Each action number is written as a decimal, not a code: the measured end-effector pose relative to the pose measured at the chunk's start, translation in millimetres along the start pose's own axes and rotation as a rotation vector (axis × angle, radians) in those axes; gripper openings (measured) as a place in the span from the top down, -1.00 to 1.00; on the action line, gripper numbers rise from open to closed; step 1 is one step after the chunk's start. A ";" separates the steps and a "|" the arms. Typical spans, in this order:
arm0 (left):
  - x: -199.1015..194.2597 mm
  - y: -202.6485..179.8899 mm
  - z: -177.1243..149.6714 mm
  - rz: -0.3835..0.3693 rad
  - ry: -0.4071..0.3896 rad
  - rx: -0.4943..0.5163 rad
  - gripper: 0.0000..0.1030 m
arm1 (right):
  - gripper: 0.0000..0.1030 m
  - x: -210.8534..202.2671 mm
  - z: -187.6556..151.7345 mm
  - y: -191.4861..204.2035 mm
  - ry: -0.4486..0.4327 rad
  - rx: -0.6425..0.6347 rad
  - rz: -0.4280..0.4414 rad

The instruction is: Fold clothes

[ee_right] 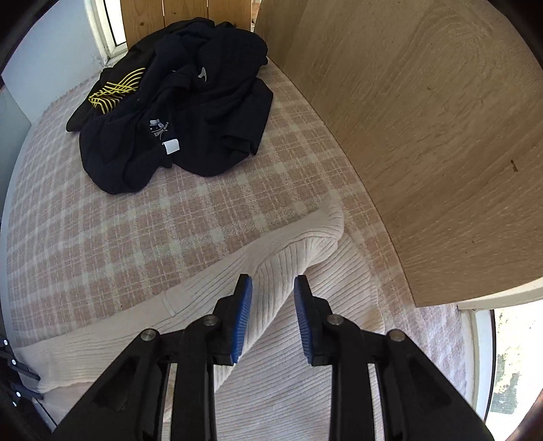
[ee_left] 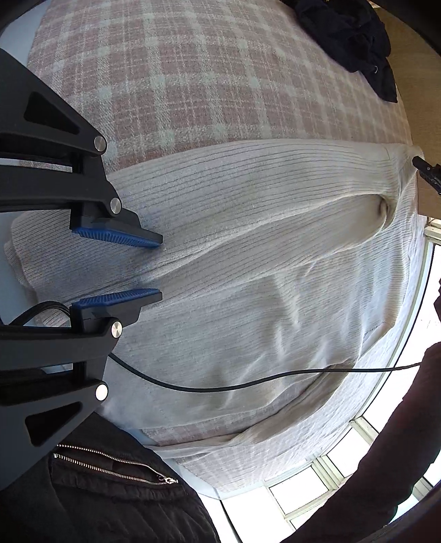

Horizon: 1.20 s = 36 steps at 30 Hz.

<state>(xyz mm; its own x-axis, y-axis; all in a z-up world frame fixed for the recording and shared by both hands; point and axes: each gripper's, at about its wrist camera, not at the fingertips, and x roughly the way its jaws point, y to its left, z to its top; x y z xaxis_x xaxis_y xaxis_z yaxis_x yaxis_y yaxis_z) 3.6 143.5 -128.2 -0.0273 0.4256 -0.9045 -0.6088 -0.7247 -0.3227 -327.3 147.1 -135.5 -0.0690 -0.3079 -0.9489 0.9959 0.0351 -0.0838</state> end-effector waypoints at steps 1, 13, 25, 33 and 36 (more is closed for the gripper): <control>0.3 1.0 0.3 -0.005 0.000 -0.004 0.54 | 0.50 3.7 3.1 -3.1 0.008 0.021 0.006; -1.9 2.3 -2.4 -0.034 -0.012 -0.008 0.52 | 0.50 -24.6 5.2 -30.8 -0.075 0.090 0.060; -20.6 13.7 -4.6 0.004 -0.092 -0.041 0.53 | 0.76 6.2 10.1 -18.5 -0.048 0.085 0.004; -36.7 33.6 -12.0 0.010 -0.132 -0.063 0.55 | 0.78 19.5 -11.0 1.2 0.035 0.016 -0.069; -18.1 26.9 -24.7 0.005 -0.053 -0.025 0.55 | 0.78 -1.2 -17.9 7.1 0.006 0.054 -0.034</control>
<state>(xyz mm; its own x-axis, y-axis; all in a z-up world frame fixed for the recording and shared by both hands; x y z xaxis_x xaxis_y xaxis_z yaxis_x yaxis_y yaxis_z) 7.3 102.9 -127.3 -0.0730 0.4493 -0.8904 -0.5888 -0.7400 -0.3251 -321.2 164.8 -140.4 -0.1027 -0.3022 -0.9477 0.9947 -0.0267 -0.0992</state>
